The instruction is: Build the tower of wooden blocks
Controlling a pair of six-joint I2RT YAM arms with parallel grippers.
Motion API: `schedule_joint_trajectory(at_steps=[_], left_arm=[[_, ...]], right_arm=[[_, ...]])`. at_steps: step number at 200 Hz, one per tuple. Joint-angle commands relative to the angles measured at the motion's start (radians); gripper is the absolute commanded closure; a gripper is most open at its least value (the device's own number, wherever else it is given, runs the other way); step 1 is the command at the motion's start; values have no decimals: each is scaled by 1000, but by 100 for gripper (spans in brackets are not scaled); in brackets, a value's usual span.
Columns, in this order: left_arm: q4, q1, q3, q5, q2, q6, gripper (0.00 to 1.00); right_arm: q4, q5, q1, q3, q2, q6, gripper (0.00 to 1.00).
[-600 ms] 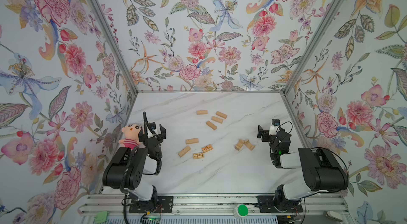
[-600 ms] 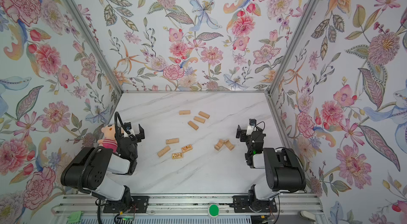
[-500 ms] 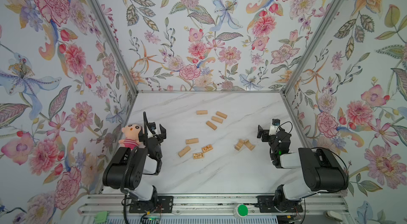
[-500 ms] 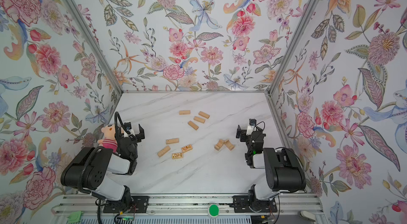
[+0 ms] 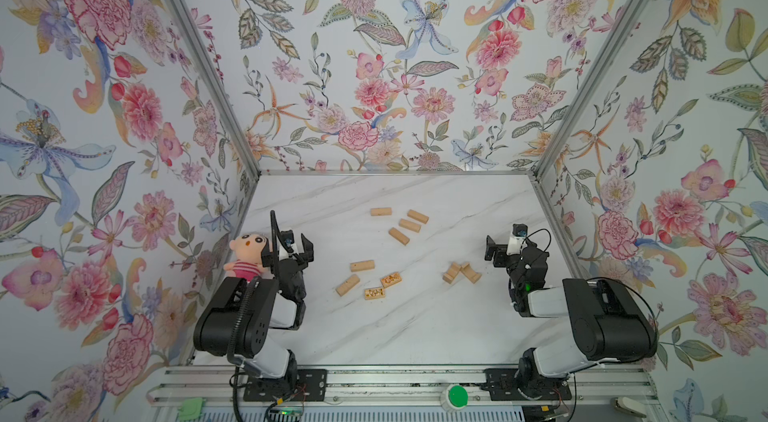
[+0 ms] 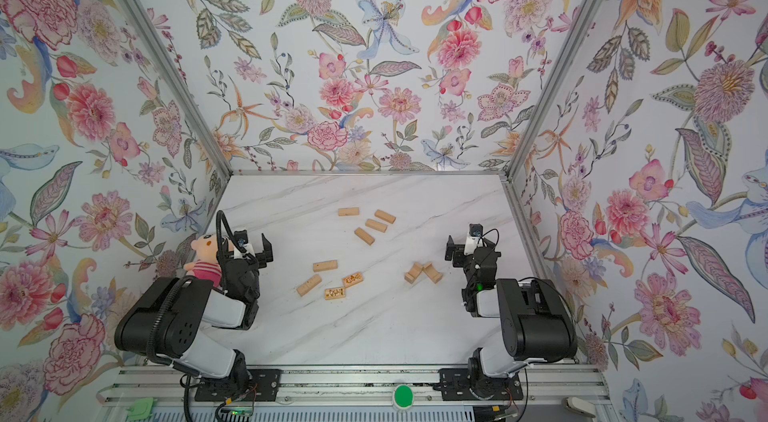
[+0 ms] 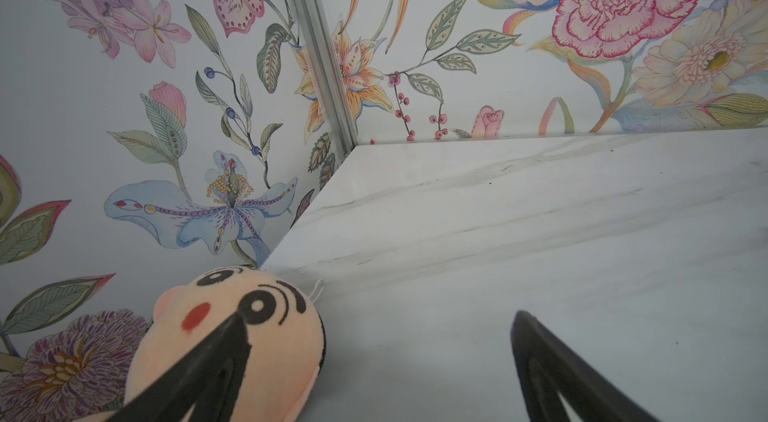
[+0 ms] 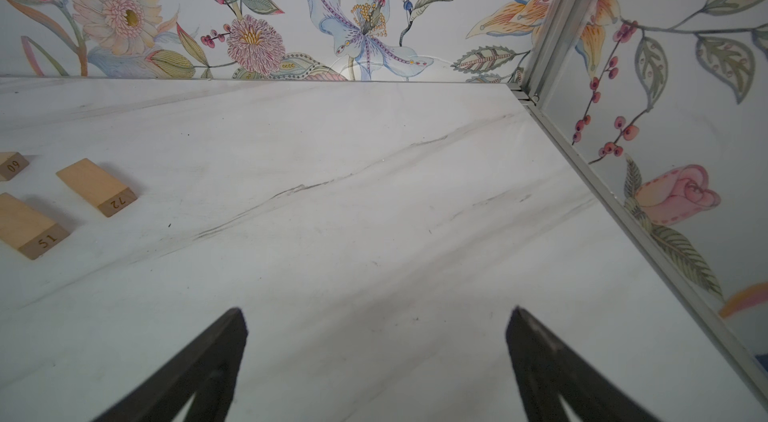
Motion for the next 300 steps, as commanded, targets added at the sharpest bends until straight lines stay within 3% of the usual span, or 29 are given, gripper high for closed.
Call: schedule_joint_trajectory(at_steps=[1,300], left_arm=[[35,-1,18,-7,6,8,1],[25,23,17,45,2,-6,1]], right_arm=[[20,14,5,12,10,-12,1],[16,-11,-6,15,9,-3,1]])
